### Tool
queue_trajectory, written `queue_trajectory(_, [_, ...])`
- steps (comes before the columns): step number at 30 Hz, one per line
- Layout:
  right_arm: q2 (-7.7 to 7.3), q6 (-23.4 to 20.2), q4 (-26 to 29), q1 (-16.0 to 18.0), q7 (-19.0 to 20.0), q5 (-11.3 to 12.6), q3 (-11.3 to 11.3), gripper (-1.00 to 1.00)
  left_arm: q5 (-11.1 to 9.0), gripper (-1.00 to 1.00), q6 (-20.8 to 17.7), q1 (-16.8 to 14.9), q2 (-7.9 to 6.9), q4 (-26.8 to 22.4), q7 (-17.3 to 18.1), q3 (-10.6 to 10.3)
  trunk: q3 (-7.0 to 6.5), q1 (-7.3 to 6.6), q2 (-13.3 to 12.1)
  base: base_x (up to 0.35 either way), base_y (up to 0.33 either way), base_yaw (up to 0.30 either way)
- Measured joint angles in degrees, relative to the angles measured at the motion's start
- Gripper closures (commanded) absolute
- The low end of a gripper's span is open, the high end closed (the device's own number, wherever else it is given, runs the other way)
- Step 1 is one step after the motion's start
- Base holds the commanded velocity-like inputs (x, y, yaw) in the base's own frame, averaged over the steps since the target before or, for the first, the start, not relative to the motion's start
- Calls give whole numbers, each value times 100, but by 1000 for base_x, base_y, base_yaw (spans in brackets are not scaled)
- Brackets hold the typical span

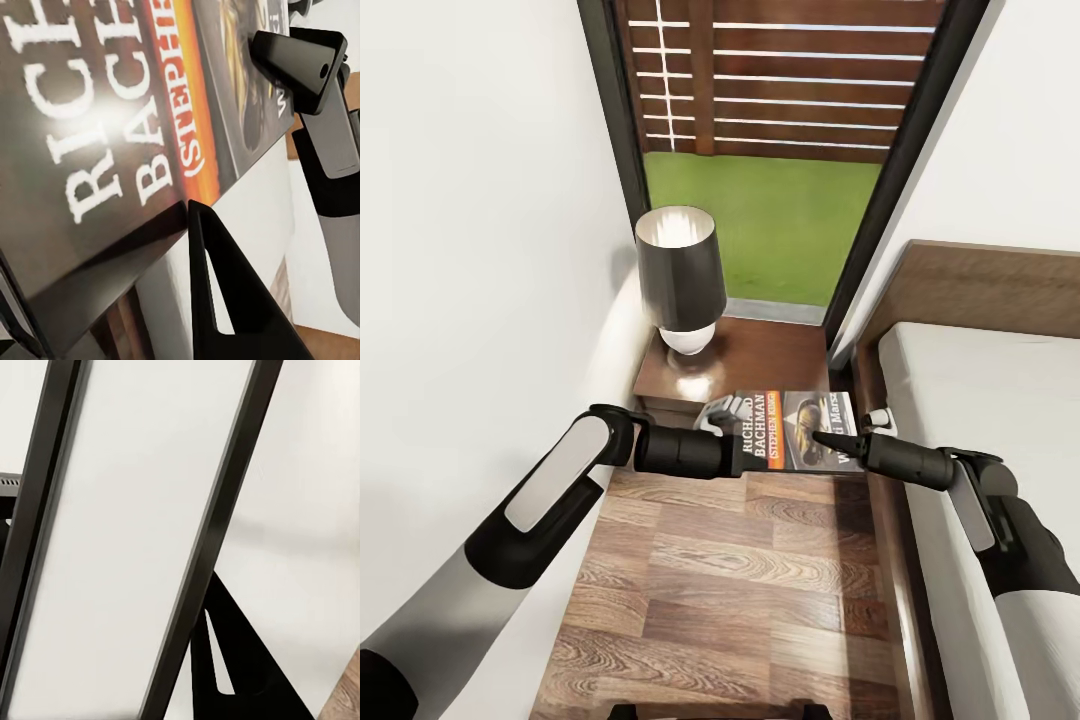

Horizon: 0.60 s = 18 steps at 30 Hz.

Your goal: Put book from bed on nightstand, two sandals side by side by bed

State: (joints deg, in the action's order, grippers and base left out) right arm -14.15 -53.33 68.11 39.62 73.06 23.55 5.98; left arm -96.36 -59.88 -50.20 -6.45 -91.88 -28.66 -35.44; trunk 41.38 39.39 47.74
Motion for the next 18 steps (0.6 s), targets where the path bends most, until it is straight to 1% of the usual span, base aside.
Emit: queue_trajectory(18, [-2, -1, -1, -1, 2, -15, -9, 100, -11, 100, 12, 21, -6, -1, -1, 4, 0, 0, 0, 0, 0, 0])
